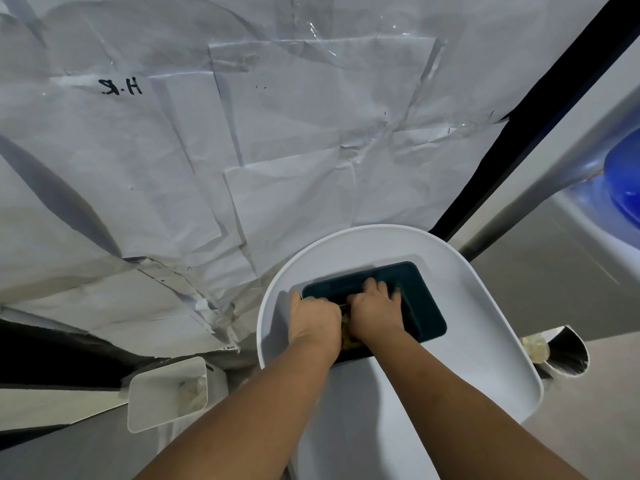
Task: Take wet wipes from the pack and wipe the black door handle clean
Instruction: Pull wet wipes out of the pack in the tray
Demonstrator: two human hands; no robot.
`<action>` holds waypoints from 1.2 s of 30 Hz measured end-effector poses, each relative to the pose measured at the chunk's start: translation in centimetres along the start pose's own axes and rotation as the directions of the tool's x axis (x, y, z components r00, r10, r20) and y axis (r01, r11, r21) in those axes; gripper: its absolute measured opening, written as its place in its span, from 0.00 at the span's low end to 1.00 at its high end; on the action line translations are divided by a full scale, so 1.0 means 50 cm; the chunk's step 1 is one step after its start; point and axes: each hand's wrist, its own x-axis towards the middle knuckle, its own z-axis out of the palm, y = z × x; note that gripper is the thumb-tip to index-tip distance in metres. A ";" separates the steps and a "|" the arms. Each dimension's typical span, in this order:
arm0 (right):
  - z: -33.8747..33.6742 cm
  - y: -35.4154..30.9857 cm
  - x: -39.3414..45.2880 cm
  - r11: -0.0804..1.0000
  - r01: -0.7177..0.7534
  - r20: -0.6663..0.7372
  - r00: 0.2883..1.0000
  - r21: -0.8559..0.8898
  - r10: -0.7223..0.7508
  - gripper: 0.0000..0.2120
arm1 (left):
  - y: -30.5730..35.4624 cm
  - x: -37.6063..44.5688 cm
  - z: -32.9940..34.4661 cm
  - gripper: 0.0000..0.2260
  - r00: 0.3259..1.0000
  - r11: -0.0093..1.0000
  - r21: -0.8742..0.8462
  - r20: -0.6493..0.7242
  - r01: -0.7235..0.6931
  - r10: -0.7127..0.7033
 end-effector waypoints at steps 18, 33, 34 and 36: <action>-0.002 -0.014 -0.012 0.969 0.097 -0.016 0.994 -0.228 -0.104 0.14 | -0.002 0.000 0.005 0.09 0.999 1.000 0.006 -0.031 -0.009 0.009; 0.004 0.032 0.016 0.940 0.036 0.111 0.991 0.339 -0.078 0.09 | 0.000 0.008 0.014 0.03 1.000 1.000 0.006 -0.009 -0.001 0.001; 0.006 0.036 0.019 0.927 0.043 0.103 0.991 0.373 -0.088 0.08 | -0.001 0.009 0.014 0.02 1.000 1.000 0.005 -0.014 -0.002 0.002; 0.007 0.041 0.021 0.903 0.062 0.081 0.991 0.424 -0.106 0.07 | -0.001 0.009 0.014 0.03 1.000 1.000 0.002 -0.013 -0.007 0.007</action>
